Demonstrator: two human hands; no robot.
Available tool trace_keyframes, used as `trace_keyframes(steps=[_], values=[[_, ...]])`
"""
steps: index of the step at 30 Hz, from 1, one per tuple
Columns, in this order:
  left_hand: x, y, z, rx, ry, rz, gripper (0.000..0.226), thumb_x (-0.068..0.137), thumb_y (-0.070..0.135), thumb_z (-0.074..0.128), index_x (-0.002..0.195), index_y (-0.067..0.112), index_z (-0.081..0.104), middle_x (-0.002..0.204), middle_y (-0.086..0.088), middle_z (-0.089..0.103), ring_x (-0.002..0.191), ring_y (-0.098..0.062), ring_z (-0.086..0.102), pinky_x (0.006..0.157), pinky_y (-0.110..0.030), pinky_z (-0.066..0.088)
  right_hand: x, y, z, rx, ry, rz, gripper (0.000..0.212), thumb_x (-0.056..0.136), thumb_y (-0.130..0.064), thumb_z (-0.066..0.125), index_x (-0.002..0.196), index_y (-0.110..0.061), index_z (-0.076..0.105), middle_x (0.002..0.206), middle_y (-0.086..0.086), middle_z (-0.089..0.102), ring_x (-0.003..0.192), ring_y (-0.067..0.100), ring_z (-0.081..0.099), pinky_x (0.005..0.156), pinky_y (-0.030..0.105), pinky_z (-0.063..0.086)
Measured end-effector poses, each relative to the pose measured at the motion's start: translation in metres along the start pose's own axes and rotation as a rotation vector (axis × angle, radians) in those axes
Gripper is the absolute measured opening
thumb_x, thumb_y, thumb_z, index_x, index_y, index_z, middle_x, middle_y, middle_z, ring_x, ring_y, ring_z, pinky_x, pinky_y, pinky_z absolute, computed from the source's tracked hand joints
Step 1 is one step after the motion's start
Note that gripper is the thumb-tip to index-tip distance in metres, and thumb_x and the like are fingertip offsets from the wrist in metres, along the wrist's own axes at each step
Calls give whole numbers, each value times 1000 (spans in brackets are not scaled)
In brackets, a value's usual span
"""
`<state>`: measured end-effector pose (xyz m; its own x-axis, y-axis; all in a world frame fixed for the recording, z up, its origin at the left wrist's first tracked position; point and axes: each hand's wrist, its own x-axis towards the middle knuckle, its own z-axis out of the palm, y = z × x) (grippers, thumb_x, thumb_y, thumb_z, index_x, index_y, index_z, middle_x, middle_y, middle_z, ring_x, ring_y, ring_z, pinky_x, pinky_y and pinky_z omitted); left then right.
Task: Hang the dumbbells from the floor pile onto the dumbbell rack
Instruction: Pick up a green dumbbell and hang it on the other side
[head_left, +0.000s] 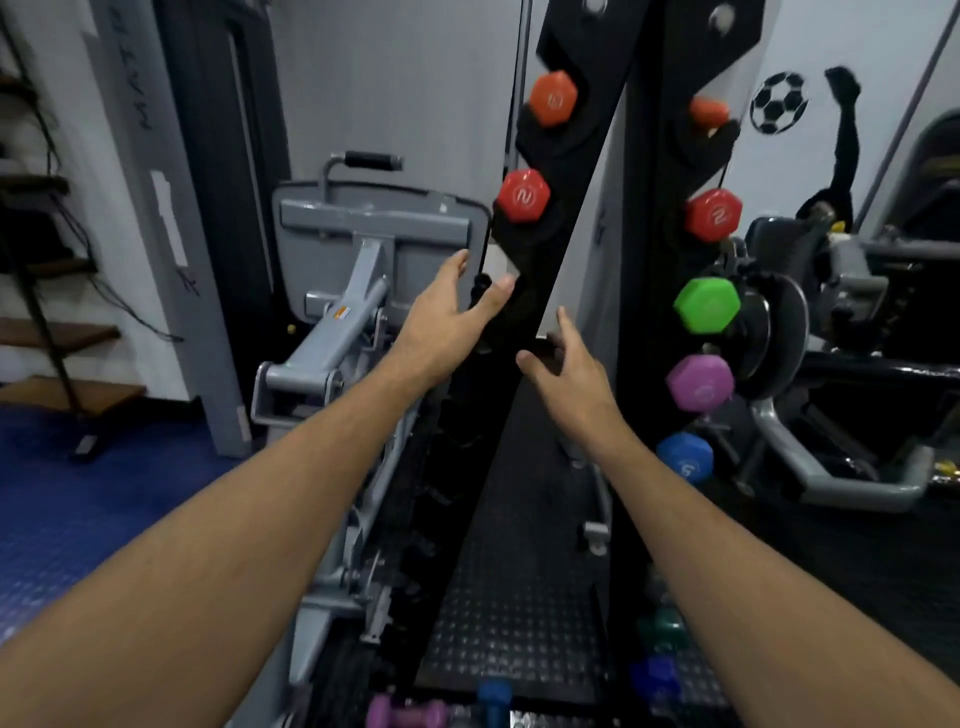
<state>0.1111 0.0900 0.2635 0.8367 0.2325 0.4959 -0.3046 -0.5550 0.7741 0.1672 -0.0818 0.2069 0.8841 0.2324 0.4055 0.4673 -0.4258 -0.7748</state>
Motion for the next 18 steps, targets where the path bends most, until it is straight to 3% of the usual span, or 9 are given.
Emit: trace_keyframes(steps=[2, 5, 8, 13, 15, 18], values=[[-28, -26, 9, -12, -9, -37, 92, 89, 73, 54, 160, 21, 28, 163, 1, 37, 149, -13, 33, 123, -36, 30, -23, 17, 9, 1, -43, 13, 90, 94, -56, 64, 164, -30, 15, 163, 4, 39, 149, 20, 37, 121, 41, 34], [-70, -64, 23, -37, -24, -113, 82, 94, 62, 59, 158, 18, 32, 156, 7, 41, 143, -7, 37, 116, -17, 29, -58, 43, 23, 23, -96, 55, 87, 96, -55, 62, 164, -29, 15, 167, 0, 32, 152, 15, 31, 122, 32, 27], [-116, -106, 39, -52, -69, -259, 82, 97, 60, 56, 161, 17, 27, 164, 2, 33, 150, -11, 30, 115, -21, 23, -94, 76, 43, 11, -174, 162, 84, 98, -57, 58, 164, -31, 14, 169, -3, 26, 154, 14, 26, 115, 22, 20], [-188, -170, 62, -94, -112, -470, 68, 99, 56, 54, 155, 22, 36, 150, 15, 42, 135, 1, 38, 106, -8, 29, -149, 132, 76, 40, -286, 332, 86, 96, -62, 58, 164, -32, 14, 170, -4, 21, 155, 14, 23, 122, 32, 23], [-215, -197, 72, -85, -147, -578, 80, 95, 65, 54, 157, 18, 35, 149, 12, 45, 138, -7, 42, 112, -19, 33, -171, 156, 93, 33, -328, 408, 87, 95, -61, 59, 164, -30, 16, 170, -2, 23, 154, 17, 25, 125, 37, 25], [-255, -241, 88, -79, -171, -731, 59, 101, 51, 55, 143, 10, 50, 121, 8, 59, 119, -15, 53, 88, -13, 38, -206, 193, 120, 35, -398, 541, 90, 92, -65, 61, 164, -32, 18, 169, -3, 25, 153, 18, 30, 124, 41, 29]])
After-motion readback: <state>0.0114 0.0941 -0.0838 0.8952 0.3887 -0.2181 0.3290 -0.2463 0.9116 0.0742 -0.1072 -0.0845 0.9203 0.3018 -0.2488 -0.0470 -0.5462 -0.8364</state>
